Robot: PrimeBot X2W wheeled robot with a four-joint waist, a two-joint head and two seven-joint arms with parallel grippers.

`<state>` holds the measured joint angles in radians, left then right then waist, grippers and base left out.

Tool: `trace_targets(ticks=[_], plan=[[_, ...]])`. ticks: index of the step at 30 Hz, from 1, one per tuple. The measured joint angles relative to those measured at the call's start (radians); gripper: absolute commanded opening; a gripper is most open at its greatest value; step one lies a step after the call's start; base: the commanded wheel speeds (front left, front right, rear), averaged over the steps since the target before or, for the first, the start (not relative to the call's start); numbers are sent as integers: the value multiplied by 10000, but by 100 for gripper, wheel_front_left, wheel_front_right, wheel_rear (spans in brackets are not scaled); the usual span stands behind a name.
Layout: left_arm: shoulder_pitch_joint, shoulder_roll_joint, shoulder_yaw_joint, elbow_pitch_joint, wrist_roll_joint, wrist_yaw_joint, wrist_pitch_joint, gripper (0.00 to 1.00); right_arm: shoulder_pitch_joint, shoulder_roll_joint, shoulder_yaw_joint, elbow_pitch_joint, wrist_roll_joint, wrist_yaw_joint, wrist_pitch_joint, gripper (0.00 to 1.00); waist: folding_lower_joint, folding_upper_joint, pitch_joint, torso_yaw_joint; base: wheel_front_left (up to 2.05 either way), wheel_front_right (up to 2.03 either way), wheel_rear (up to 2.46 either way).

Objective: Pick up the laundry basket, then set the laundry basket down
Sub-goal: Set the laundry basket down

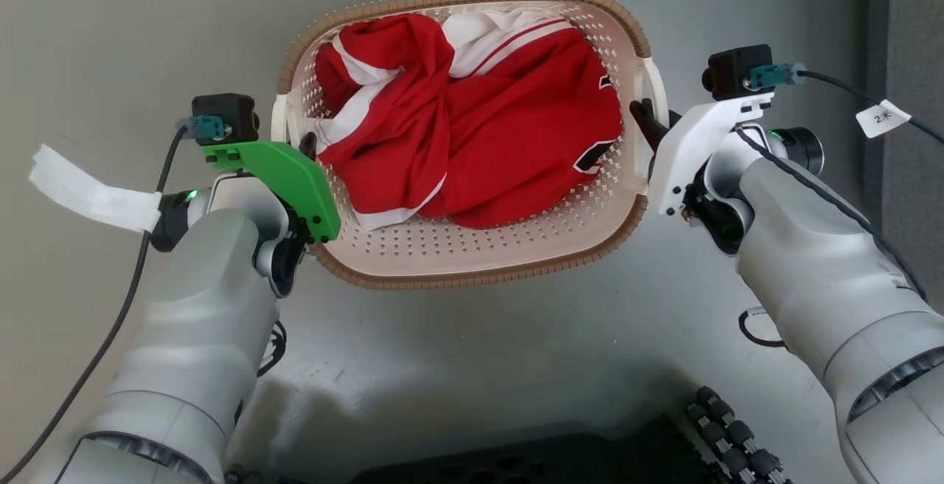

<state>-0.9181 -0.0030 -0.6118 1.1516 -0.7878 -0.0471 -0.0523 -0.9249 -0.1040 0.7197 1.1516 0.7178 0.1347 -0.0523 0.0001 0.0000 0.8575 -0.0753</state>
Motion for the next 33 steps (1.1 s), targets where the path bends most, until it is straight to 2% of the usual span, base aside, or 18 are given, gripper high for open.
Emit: trace_targets(ticks=[19, 20, 21, 22, 23, 33], plan=[[-470, 10, 23, 360, -71, -318, 159, 0, -408, 136, -27, 299, 159, 4, -8, 0, -1, 0, 504, -119, 0, 0, 0], [-484, 10, 21, 372, -73, -328, 165, 0, -407, 148, -21, 270, 247, 2, 0, 31, -1, 0, 508, -116, 0, 0, 0], [-498, 10, 19, 395, -77, -332, 165, 26, -407, 138, 17, 234, 268, 0, -4, 88, -1, 0, 509, -115, 0, 0, 0], [-509, 33, 19, 414, -86, -332, 163, 74, -407, 107, 42, 203, 267, -10, -73, 100, -1, 0, 508, -112, 0, 0, 0], [-528, 82, 13, 445, -86, -332, 163, 100, -407, 54, 40, 186, 276, -17, -102, 100, -1, 0, 505, -108, 0, 0, 0], [-559, 238, -75, 665, -86, -420, 163, 100, -400, -71, 232, 184, 307, -33, -267, 100, -1, 0, 291, -80, 0, 0, 0]])
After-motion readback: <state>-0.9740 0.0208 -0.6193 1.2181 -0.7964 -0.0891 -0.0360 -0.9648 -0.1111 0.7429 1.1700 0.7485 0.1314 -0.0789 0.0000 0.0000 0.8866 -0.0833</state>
